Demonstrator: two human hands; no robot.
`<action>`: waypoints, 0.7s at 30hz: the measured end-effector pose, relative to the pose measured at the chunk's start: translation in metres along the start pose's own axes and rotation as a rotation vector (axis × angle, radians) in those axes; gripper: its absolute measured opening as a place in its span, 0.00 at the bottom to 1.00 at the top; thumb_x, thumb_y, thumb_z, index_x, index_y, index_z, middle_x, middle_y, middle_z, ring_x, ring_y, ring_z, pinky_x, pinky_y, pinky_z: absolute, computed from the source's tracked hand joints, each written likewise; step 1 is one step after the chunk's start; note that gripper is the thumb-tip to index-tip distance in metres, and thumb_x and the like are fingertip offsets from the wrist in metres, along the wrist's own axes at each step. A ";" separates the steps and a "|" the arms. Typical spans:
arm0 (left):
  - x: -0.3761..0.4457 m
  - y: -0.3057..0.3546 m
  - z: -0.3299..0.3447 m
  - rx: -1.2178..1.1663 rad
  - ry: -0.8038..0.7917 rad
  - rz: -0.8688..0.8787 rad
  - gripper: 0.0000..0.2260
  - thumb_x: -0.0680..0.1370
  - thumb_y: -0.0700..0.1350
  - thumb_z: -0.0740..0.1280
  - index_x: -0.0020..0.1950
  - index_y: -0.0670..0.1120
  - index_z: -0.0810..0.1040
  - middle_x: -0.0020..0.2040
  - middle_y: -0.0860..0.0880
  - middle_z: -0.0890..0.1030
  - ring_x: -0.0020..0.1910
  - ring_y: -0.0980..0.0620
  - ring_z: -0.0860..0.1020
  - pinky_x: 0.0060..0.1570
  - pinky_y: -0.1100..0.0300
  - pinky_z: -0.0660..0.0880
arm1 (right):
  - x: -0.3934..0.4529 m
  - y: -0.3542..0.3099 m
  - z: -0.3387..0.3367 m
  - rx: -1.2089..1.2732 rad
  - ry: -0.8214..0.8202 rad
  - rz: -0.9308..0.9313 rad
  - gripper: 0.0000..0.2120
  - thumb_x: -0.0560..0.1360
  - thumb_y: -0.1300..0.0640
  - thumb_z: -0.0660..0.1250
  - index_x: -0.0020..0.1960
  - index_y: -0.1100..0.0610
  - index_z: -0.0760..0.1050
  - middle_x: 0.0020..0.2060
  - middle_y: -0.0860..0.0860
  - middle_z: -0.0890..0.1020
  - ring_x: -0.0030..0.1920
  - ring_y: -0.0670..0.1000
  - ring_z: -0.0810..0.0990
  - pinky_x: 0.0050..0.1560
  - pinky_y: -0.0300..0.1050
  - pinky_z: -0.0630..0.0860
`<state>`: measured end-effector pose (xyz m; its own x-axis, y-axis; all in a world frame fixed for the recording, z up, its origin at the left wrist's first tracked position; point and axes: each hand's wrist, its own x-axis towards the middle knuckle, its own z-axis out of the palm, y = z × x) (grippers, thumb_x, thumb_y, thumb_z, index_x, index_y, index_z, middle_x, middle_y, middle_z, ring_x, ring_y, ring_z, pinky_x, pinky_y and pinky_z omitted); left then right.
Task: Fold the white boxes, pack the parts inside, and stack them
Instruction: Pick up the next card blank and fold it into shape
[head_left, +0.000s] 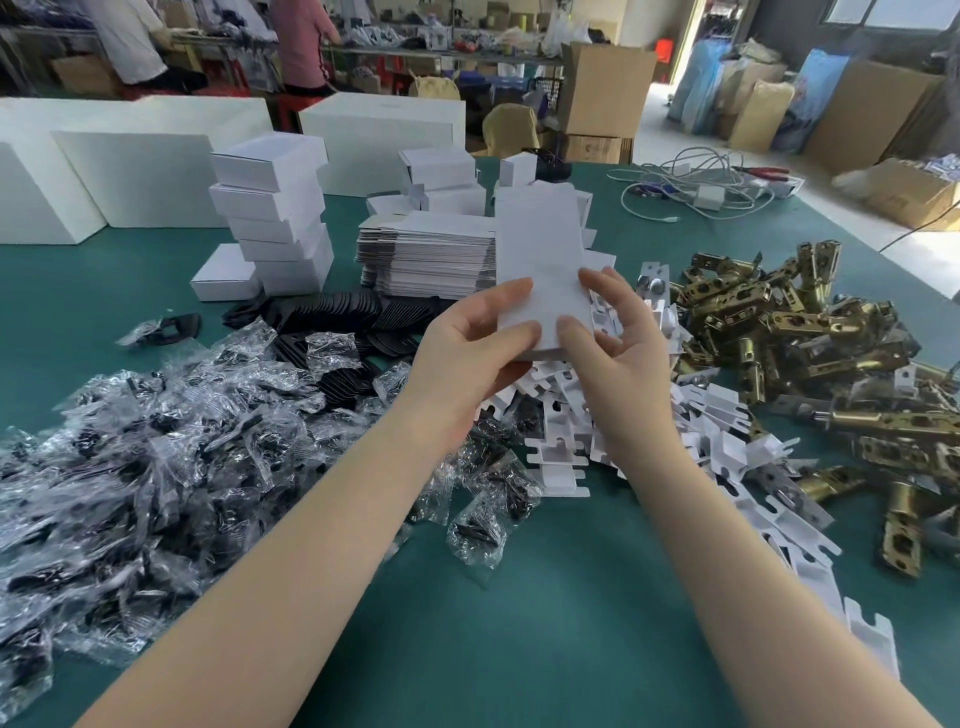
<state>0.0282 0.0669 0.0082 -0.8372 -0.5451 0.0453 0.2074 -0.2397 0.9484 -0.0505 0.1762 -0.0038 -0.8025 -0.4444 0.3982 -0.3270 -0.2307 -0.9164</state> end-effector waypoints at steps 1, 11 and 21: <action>0.000 0.002 -0.002 -0.025 -0.029 -0.011 0.16 0.77 0.33 0.68 0.56 0.53 0.81 0.49 0.51 0.85 0.48 0.51 0.84 0.50 0.57 0.82 | 0.002 0.002 -0.002 0.054 -0.024 0.034 0.18 0.77 0.61 0.67 0.59 0.41 0.74 0.60 0.36 0.78 0.46 0.46 0.84 0.47 0.48 0.81; 0.003 0.011 -0.015 -0.172 -0.156 -0.122 0.25 0.76 0.26 0.63 0.68 0.47 0.76 0.63 0.38 0.79 0.59 0.41 0.81 0.54 0.55 0.81 | 0.010 0.009 -0.015 0.230 -0.167 0.147 0.19 0.80 0.65 0.64 0.68 0.51 0.72 0.66 0.49 0.78 0.57 0.46 0.82 0.53 0.40 0.79; 0.003 0.010 -0.015 -0.115 -0.176 -0.089 0.23 0.77 0.28 0.65 0.67 0.48 0.77 0.62 0.40 0.80 0.54 0.47 0.83 0.50 0.57 0.81 | 0.011 0.009 -0.017 0.191 -0.169 0.138 0.18 0.80 0.64 0.64 0.67 0.49 0.72 0.65 0.49 0.79 0.57 0.46 0.82 0.53 0.39 0.79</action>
<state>0.0351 0.0513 0.0130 -0.9280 -0.3715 0.0269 0.1770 -0.3763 0.9095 -0.0702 0.1839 -0.0080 -0.7332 -0.6170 0.2858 -0.1075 -0.3099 -0.9447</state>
